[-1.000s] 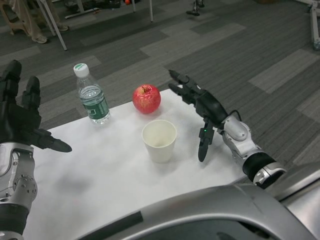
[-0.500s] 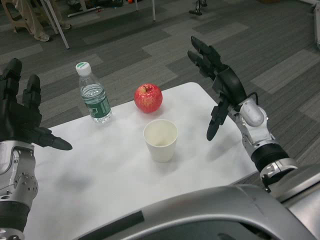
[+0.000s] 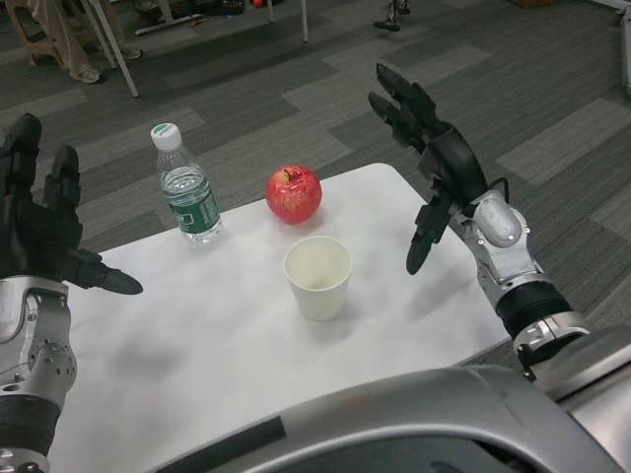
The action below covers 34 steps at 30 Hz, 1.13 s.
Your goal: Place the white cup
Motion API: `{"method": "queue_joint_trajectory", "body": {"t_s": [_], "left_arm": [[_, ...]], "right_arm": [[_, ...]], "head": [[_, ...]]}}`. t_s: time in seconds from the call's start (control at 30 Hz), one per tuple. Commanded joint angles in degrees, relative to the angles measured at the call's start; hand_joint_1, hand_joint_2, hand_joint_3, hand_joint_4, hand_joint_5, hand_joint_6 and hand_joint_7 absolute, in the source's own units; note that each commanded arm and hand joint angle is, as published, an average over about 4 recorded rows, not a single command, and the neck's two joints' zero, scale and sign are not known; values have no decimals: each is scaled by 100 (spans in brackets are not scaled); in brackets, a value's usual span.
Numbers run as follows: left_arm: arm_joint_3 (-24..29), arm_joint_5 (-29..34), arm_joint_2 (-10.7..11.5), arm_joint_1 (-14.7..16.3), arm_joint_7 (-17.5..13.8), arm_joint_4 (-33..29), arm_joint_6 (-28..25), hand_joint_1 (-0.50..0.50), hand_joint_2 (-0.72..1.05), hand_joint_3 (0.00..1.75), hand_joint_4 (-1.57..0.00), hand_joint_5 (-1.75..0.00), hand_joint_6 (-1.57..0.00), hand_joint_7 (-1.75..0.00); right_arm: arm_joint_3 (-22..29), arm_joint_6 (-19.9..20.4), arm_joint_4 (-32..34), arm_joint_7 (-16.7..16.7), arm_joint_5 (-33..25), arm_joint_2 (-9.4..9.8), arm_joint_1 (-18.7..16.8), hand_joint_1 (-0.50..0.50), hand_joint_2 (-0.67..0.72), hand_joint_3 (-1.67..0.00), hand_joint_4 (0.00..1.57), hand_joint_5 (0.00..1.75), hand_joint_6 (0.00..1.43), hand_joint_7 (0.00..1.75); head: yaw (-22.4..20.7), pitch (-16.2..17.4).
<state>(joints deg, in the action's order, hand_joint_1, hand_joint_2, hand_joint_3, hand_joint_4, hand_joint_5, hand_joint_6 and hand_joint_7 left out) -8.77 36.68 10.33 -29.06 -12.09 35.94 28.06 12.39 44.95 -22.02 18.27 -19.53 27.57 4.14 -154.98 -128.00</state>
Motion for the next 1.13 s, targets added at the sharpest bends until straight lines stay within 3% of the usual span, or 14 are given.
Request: {"method": "queue_joint_trajectory", "body": {"t_s": [0.03, 0.73, 1.13], "left_arm": [[25, -3, 53, -100, -13, 27, 59, -37, -59, 9, 0, -21, 0, -42], [23, 6, 70, 76, -22, -142, 86, -37, -55, 9, 0, -21, 0, -42], [13, 3, 86, 131, -19, -248, 86, -37, -55, 9, 0, -21, 0, -42]], "right_arm": [[53, -48, 132, -56, -33, -6, 105, -42, 66, 0, 0, 0, 0, 7], [7, -48, 348, -105, -33, -11, -5, -42, 66, 0, 0, 0, 0, 7], [9, -42, 480, -251, -30, -150, -86, -42, 64, 0, 0, 0, 0, 7]], "head": [[1, -10], [3, -78], [-163, -124]]}}
